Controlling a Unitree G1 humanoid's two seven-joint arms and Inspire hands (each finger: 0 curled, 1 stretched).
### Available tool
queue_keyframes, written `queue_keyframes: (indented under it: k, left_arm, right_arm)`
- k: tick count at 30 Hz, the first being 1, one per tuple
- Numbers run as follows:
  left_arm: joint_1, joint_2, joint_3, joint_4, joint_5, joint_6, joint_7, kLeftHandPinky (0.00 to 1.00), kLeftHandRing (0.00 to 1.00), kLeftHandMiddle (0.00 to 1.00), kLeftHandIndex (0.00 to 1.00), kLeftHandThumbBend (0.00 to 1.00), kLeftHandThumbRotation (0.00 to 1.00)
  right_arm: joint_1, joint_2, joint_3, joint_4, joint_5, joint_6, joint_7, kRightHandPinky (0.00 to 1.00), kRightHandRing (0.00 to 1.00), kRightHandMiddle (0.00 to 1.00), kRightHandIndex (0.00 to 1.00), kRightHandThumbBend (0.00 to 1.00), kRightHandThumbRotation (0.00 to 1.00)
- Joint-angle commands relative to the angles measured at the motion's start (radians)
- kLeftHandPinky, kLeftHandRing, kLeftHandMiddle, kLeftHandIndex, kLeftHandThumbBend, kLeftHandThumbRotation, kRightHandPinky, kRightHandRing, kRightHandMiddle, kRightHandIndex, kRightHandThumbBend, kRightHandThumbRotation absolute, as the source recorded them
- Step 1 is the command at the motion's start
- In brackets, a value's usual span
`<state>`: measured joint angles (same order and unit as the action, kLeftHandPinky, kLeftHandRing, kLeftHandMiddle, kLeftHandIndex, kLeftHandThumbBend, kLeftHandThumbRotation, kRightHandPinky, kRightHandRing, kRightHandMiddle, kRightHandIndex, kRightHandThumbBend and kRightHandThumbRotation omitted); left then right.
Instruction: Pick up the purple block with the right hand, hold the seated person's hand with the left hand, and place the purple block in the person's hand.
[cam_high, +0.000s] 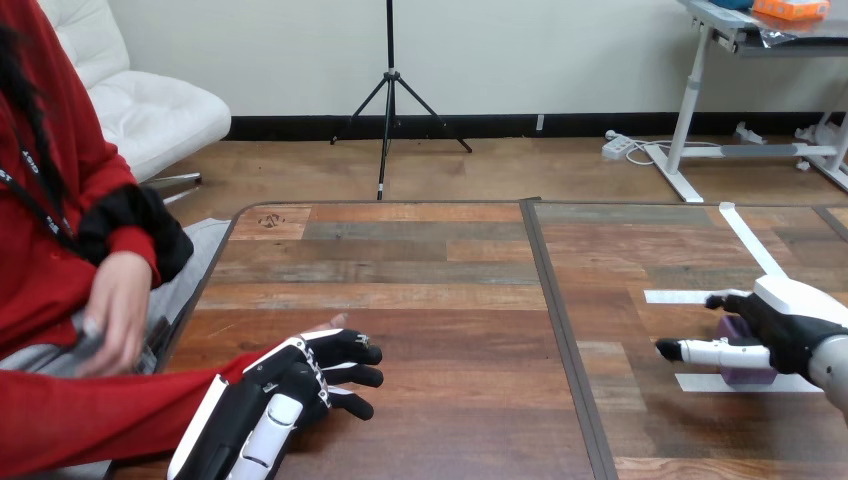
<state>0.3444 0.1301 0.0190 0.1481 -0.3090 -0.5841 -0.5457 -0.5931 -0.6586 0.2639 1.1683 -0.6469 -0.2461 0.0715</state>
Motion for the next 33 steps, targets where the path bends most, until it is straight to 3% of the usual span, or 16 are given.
queue_keyframes:
  k: [1, 15, 21, 29, 33]
  left_arm:
    - [-0.027, 0.005, 0.014, -0.055, -0.018, -0.001, 0.007, 0.53, 0.66, 0.69, 0.66, 0.64, 0.82]
    - [-0.017, 0.007, 0.019, -0.066, -0.018, -0.004, 0.018, 0.52, 0.65, 0.68, 0.65, 0.65, 0.81]
    - [-0.015, 0.008, 0.021, -0.066, -0.022, -0.002, 0.017, 0.52, 0.64, 0.68, 0.65, 0.66, 0.82]
    - [-0.011, 0.010, 0.022, -0.073, -0.021, 0.001, 0.015, 0.52, 0.65, 0.68, 0.65, 0.68, 0.83]
    - [-0.011, 0.012, 0.022, -0.073, -0.019, 0.001, 0.015, 0.52, 0.65, 0.68, 0.65, 0.68, 0.83]
  right_arm:
    - [-0.071, -0.014, 0.037, 0.030, -0.012, 0.012, 0.023, 0.79, 0.92, 0.93, 0.91, 1.00, 0.84]
    - [-0.072, -0.010, 0.066, 0.067, 0.004, 0.038, 0.064, 0.81, 0.93, 0.93, 0.90, 1.00, 0.75]
    - [-0.077, 0.006, 0.046, 0.078, 0.037, 0.102, 0.090, 0.78, 0.92, 0.93, 0.90, 1.00, 0.61]
    - [-0.078, -0.002, 0.056, 0.083, 0.046, 0.081, 0.115, 0.71, 0.88, 0.92, 0.89, 1.00, 0.46]
    - [-0.081, -0.007, 0.058, 0.087, 0.050, 0.069, 0.127, 0.70, 0.88, 0.91, 0.88, 1.00, 0.44]
